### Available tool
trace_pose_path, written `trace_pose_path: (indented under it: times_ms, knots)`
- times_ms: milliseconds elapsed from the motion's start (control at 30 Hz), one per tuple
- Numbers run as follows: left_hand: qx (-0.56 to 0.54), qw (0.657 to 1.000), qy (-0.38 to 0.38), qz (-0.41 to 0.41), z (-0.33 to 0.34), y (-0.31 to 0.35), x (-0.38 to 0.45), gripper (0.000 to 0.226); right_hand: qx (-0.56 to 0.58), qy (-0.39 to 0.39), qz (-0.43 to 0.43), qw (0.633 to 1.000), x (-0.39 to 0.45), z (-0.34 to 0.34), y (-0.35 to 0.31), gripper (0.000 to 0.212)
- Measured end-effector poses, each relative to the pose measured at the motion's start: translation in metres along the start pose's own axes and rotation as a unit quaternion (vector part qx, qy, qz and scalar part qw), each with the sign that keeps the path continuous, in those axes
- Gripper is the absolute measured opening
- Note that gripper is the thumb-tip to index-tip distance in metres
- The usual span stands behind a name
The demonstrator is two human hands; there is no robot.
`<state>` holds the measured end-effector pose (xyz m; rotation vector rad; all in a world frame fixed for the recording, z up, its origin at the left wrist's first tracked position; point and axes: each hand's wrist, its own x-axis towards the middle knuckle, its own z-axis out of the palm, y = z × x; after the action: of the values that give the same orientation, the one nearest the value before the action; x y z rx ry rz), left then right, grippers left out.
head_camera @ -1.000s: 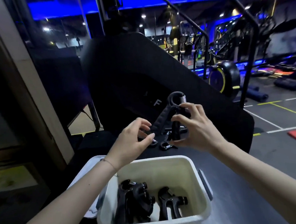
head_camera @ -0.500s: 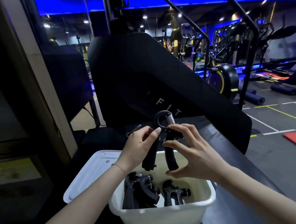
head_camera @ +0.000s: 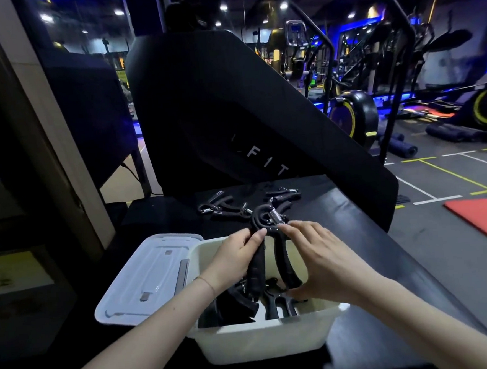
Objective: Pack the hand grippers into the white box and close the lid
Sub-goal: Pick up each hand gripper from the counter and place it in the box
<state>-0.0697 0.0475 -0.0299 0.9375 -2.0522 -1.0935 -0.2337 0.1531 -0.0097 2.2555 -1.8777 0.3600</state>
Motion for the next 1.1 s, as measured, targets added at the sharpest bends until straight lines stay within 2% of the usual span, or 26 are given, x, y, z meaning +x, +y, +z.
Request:
trace_pose_path:
  times_ms: [100,233,300,400,467,533,600,667,767,867,967,1100]
  knots:
    - [0.029,0.997,-0.062,-0.029,0.007,-0.012,0.006,0.044,-0.013,-0.051,0.004,0.999,0.004,0.014,0.005,0.118]
    - [0.042,0.988,-0.131,-0.069,-0.002,-0.018,0.012,0.037,0.031,-0.103,0.037,0.993,0.008,0.027,0.016,0.116]
    - [0.120,0.981,-0.143,-0.045,-0.011,-0.023,0.012,0.030,0.021,-0.131,0.039,0.990,0.008,0.029,0.020,0.111]
    - [0.287,0.937,-0.195,0.036,-0.028,-0.031,0.006,0.018,-0.010,-0.175,0.025,0.984,0.010,0.038,0.023,0.100]
    - [0.345,0.896,-0.273,0.063,-0.034,-0.037,0.001,0.039,-0.044,-0.191,-0.002,0.981,0.013,0.045,0.023,0.090]
    - [0.379,0.859,-0.334,0.080,-0.033,-0.042,-0.003,0.062,-0.072,-0.211,-0.024,0.975,0.017,0.049,0.021,0.088]
    - [0.428,0.818,-0.370,0.101,-0.029,-0.043,-0.004,0.071,-0.085,-0.233,-0.032,0.968,0.021,0.050,0.018,0.092]
    - [0.473,0.779,-0.391,0.128,-0.023,-0.044,-0.003,0.071,-0.090,-0.260,-0.041,0.961,0.024,0.053,0.016,0.089]
    - [0.494,0.758,-0.393,0.162,-0.015,-0.049,0.001,0.064,-0.069,-0.310,-0.037,0.947,0.025,0.063,0.013,0.077]
    - [0.504,0.742,-0.406,0.175,-0.008,-0.050,0.006,0.056,-0.051,-0.352,-0.025,0.934,0.027,0.071,0.012,0.078]
    - [0.526,0.710,-0.424,0.200,0.000,-0.051,0.009,0.051,-0.060,-0.370,-0.030,0.926,0.028,0.074,0.013,0.084]
    - [0.537,0.692,-0.437,0.204,0.008,-0.059,0.014,0.047,-0.086,-0.367,-0.058,0.924,0.023,0.083,0.015,0.076]
